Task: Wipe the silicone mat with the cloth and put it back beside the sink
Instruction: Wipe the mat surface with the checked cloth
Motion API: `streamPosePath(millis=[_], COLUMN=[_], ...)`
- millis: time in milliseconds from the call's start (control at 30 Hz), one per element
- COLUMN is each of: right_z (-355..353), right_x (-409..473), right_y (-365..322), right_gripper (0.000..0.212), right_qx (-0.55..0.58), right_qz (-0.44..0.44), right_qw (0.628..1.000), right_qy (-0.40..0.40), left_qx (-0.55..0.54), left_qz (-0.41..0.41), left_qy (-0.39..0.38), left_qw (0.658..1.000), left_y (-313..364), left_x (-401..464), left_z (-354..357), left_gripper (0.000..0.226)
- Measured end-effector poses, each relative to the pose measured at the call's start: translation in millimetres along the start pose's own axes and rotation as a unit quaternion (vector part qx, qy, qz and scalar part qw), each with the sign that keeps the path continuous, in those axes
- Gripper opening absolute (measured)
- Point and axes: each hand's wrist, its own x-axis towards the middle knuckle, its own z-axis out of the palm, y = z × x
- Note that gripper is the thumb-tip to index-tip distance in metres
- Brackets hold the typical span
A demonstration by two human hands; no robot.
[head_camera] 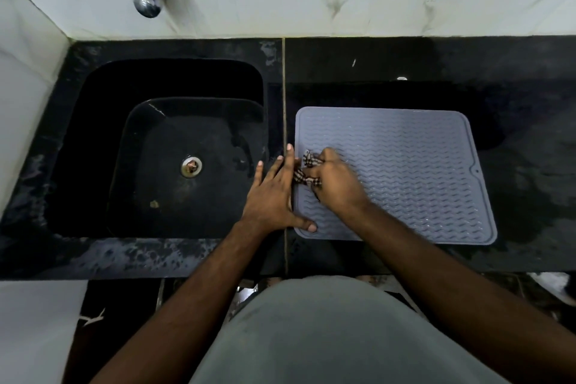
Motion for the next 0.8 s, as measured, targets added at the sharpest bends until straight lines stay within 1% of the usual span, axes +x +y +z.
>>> streamPosePath(millis=[100,167,267,333,400,467,533,600,667,700,733,800], right_z=[-1,8,9,5,11,23,26,21,19,20,20,14], right_x=[-8,-27,-27,-24,-29,-37,-38,-33,-31,-30,-28,-29], right_y=[-1,-2,-2,-4,-7,-6,-9,-13,-12,-9,-6,-2], right_gripper=[0.035,0.034,0.037,0.037,0.041,0.046,0.041,0.034,0.033,0.033,0.032,0.026], right_qx=[-0.004,0.030,0.049,0.042,0.062,0.085,0.123,0.181,0.222,0.264,0.323,0.490], right_qz=[-0.018,-0.042,-0.030,-0.025,-0.024,-0.007,0.034,0.075,0.101,0.122,0.148,0.207], right_qw=[1.000,0.999,0.998,0.999,0.998,0.996,0.991,0.978,0.963,0.948,0.924,0.832], right_qy=[0.012,-0.001,-0.023,-0.001,0.021,0.027,0.042,0.075,0.115,0.128,0.142,0.158], left_qx=[0.016,0.023,0.027,0.032,0.042,0.042,0.045,0.040,0.023,0.000,-0.040,-0.173], left_qz=[0.001,-0.002,-0.005,-0.001,0.002,0.006,0.008,0.022,0.050,0.064,0.073,0.059], left_qy=[-0.004,-0.005,-0.008,-0.013,-0.011,-0.016,-0.007,0.004,0.026,0.034,0.041,0.045], left_qw=[1.000,1.000,1.000,0.999,0.999,0.999,0.999,0.999,0.998,0.997,0.996,0.982], left_y=[0,-1,-2,-1,-1,-2,-2,0,3,6,10,14], left_x=[-1,-2,-1,0,0,3,4,3,3,3,3,5], left_z=[1,3,3,4,4,5,4,3,4,4,2,1], left_gripper=[0.164,0.161,0.160,0.159,0.158,0.154,0.151,0.148,0.147,0.151,0.156,0.163])
